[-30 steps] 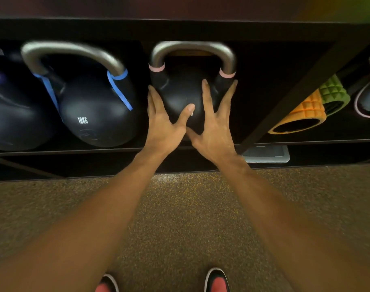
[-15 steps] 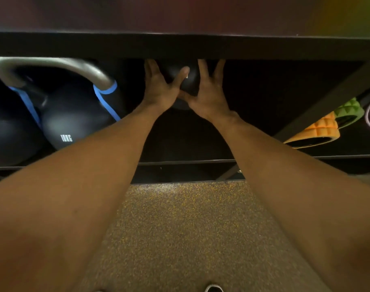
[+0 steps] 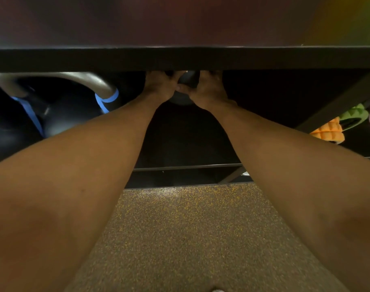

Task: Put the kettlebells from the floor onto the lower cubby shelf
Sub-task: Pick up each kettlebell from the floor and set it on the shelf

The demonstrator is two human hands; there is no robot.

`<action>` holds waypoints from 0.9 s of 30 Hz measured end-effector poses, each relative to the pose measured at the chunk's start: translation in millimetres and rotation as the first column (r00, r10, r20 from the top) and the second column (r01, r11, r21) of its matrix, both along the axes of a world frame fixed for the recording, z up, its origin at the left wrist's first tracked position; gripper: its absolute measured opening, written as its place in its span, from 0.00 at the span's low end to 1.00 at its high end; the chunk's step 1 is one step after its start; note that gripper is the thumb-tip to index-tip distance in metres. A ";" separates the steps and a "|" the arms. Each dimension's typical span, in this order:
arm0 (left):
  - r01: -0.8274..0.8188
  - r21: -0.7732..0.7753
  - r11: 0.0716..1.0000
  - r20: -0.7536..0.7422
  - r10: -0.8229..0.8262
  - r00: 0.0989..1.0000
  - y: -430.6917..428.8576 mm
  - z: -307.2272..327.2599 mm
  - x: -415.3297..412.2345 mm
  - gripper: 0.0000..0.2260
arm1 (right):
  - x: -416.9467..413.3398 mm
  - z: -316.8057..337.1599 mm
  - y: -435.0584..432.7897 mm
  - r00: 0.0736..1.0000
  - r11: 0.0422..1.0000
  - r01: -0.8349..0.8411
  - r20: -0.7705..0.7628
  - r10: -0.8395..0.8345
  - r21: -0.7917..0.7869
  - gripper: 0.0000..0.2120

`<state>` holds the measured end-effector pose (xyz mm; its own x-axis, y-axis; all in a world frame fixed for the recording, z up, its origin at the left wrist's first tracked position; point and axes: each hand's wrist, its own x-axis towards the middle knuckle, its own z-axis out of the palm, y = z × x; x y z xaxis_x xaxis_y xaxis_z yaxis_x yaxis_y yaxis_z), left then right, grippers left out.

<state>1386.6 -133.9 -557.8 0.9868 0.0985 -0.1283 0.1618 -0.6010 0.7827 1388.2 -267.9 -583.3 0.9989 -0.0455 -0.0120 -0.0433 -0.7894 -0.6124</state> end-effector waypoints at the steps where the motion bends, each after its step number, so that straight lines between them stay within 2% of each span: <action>1: -0.003 0.039 0.999 -0.021 0.004 1.000 -2.0 4.3 0.4 0.26 | 2.1 1.3 2.2 1.000 1.000 0.010 -0.024 -0.010 0.003 0.45; 5: -0.024 0.143 0.989 -0.079 0.035 0.996 -10.2 13.7 4.6 0.24 | 7.9 9.1 7.8 0.996 1.000 0.009 -0.092 -0.008 0.015 0.40; 10: -0.031 0.194 0.981 -0.105 0.052 0.993 -6.5 8.5 10.7 0.28 | 8.8 17.5 8.1 0.994 1.000 0.000 -0.106 0.001 0.015 0.38; 14: -0.040 0.179 0.983 -0.022 0.045 0.999 -5.1 4.9 14.1 0.27 | 9.0 17.8 10.0 0.994 0.999 0.018 -0.108 -0.015 0.028 0.39; 20: -0.025 0.162 0.986 -0.006 0.026 1.000 -2.2 3.6 15.1 0.27 | 7.3 18.2 10.3 0.991 0.999 0.026 -0.134 -0.021 0.034 0.41; 25: -0.088 0.142 0.986 -0.030 0.093 0.995 0.5 5.7 7.1 0.27 | 0.6 23.0 7.1 0.992 0.999 -0.012 -0.126 0.017 0.036 0.42; 27: -0.089 0.123 0.988 0.012 0.088 0.996 3.5 6.1 -6.3 0.28 | -7.4 17.0 5.1 0.991 0.998 -0.021 -0.129 0.029 0.061 0.42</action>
